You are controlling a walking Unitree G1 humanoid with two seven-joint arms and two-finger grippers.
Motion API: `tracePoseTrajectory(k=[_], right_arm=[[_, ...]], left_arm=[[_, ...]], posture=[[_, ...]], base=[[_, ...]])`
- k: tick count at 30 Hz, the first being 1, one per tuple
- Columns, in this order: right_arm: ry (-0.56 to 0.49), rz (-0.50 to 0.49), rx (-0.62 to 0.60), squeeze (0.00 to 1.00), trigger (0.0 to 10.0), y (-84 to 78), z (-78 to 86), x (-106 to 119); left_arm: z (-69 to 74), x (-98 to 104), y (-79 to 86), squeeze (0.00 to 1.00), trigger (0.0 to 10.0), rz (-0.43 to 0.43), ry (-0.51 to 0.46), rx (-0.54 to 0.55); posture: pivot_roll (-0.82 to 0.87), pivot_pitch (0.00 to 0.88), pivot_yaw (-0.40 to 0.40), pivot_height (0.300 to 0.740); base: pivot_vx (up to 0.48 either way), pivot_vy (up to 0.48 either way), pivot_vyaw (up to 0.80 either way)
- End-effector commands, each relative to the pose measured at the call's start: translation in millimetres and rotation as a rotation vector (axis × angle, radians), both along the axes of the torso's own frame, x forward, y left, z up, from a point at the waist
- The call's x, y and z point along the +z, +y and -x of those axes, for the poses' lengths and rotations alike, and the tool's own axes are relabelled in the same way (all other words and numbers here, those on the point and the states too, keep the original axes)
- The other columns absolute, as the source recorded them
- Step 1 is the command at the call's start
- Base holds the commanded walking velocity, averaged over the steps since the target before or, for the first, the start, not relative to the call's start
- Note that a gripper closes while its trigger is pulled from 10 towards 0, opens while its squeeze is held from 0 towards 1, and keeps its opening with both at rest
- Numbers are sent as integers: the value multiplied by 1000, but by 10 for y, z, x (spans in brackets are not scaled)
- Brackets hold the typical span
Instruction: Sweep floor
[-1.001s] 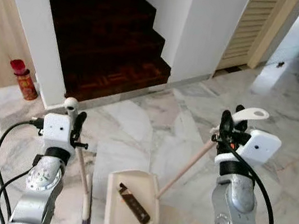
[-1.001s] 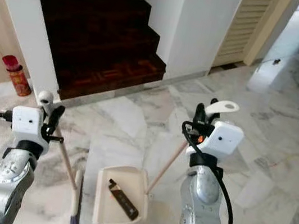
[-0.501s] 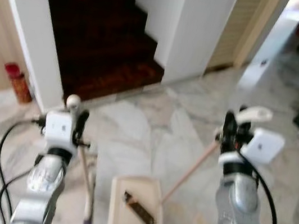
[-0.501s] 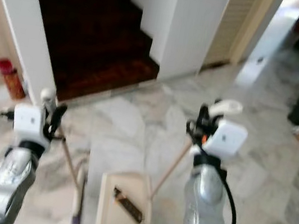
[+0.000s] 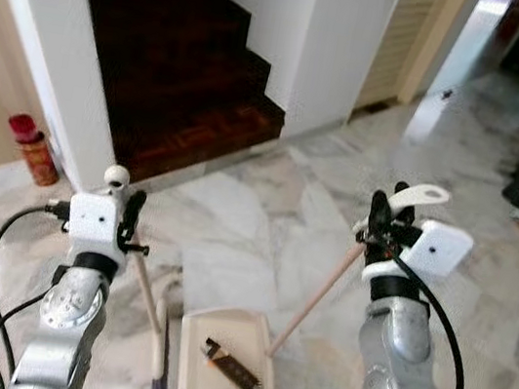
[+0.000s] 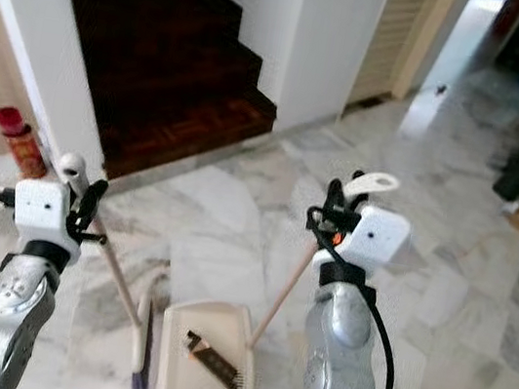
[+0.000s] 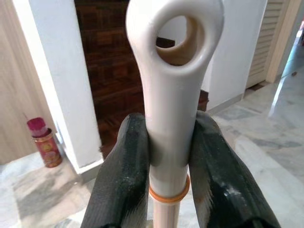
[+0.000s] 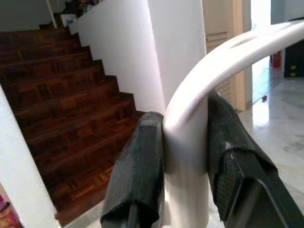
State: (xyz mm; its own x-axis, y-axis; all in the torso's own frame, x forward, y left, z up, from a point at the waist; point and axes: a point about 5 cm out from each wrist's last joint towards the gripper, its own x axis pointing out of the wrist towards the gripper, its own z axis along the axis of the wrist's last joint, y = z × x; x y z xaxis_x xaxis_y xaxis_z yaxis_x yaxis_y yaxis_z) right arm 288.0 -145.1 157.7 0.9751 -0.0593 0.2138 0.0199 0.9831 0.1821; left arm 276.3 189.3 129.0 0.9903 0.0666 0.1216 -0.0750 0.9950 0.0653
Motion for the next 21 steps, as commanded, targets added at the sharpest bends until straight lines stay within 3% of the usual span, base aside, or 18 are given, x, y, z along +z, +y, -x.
tracePoseTrajectory(k=[1,6,18,21], right_arm=[[-35,-21,-12,0,10000,-35,-1,74],[-27,-54,-20,0,10000,-40,0,58],[-27,-25,-8,0,10000,-8,3,54],[-39,-19,-6,0,10000,1,1,76]], left_arm=[[-26,135,-38,0,10000,-7,-55,-16],[-25,134,-30,0,10000,-9,-51,-18],[-13,126,-34,0,10000,-12,-45,-31],[-24,132,-45,0,10000,-11,-48,-37]], posture=[[26,0,-12,740],[28,0,-8,740],[28,0,1,740],[27,0,1,740]], base=[[0,255,0],[0,256,0],[0,257,0],[0,255,677]])
